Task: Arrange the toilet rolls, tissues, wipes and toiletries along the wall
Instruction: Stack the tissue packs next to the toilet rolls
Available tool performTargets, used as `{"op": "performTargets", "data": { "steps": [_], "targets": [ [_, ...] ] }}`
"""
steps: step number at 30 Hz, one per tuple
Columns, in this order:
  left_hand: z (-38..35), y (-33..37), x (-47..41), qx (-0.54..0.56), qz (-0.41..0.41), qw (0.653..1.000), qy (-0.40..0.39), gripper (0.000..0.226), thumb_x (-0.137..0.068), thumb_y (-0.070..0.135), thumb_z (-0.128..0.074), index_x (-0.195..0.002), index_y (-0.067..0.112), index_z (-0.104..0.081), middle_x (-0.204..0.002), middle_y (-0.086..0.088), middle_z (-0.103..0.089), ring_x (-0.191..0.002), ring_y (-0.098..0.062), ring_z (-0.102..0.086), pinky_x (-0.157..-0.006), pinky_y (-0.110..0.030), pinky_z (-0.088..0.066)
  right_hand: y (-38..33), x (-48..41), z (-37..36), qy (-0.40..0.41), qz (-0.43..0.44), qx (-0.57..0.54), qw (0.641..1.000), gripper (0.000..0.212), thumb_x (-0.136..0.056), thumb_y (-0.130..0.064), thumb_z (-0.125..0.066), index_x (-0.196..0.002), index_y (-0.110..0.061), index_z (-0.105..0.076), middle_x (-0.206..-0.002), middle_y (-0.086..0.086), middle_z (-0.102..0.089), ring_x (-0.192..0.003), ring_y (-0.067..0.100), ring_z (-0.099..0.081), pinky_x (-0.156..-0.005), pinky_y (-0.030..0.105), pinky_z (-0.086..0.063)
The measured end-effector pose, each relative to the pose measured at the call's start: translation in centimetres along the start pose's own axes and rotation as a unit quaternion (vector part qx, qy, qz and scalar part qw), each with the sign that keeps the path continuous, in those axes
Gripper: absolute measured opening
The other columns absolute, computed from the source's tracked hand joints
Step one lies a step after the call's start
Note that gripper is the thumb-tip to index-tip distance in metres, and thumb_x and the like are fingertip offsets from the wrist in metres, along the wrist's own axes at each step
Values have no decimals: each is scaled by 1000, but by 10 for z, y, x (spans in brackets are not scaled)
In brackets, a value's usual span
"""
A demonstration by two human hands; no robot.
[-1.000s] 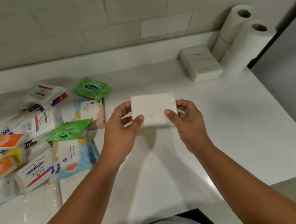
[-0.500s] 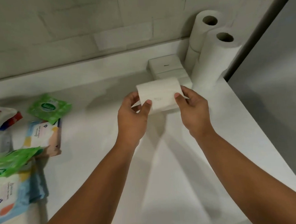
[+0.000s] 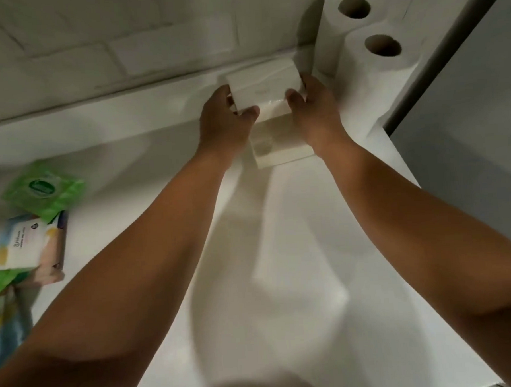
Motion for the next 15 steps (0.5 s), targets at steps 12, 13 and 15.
{"op": "performTargets", "data": {
  "steps": [12,13,15],
  "targets": [
    [-20,-15,-41,-54,14,998,8,47,-73,40,-71,-112,14,-66,-105,-1,-73,-95,-17,-70,-90,-41,-57,6,-42,-10,-5,-60,2,998,35,-101,-22,-46,-134,-11,-52,-109,7,-62,-106,24,-60,-84,26,-47],
    [-21,-15,-40,-55,15,998,11,47,-73,41,-70,-110,13,-66,-104,-2,-73,-94,-18,-70,-89,-42,-57,7,-42,-11,-6,-61,5,998,34,-101,-22,-46,-132,-10,-53,-104,6,-61,-102,23,-61,-81,25,-46],
    [-23,-14,-37,-61,12,998,7,42,-76,37,-70,-109,11,-66,-103,-3,-73,-94,-19,-70,-88,-40,-57,9,-42,-11,-5,-59,19,998,31,-102,-22,-46,-129,-8,-54,-97,4,-58,-96,21,-61,-75,23,-44]
  ]
}}
Point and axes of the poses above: each hand's wrist, its own x-axis away from the middle knuckle, its own z-axis out of the back of the hand, y = z × x, the point moved 2 cm from there along -x, towards the middle knuckle
